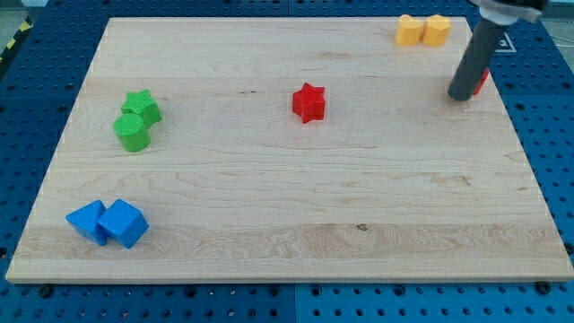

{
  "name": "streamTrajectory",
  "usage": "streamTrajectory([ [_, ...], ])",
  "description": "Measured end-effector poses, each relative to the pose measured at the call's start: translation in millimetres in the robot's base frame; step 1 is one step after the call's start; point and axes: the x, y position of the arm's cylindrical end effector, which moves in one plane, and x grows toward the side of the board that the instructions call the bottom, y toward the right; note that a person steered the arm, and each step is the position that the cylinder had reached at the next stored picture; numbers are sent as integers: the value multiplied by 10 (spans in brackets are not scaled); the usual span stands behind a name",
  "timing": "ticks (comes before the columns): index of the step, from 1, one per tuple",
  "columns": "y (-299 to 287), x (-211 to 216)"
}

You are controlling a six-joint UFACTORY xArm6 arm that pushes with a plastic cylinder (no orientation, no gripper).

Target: Push the red circle into the yellow hexagon

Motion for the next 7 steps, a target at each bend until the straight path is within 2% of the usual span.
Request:
streamTrajectory([
  [1, 0, -166],
  [3, 455, 53],
  [5, 345, -302],
  [7, 519, -145],
])
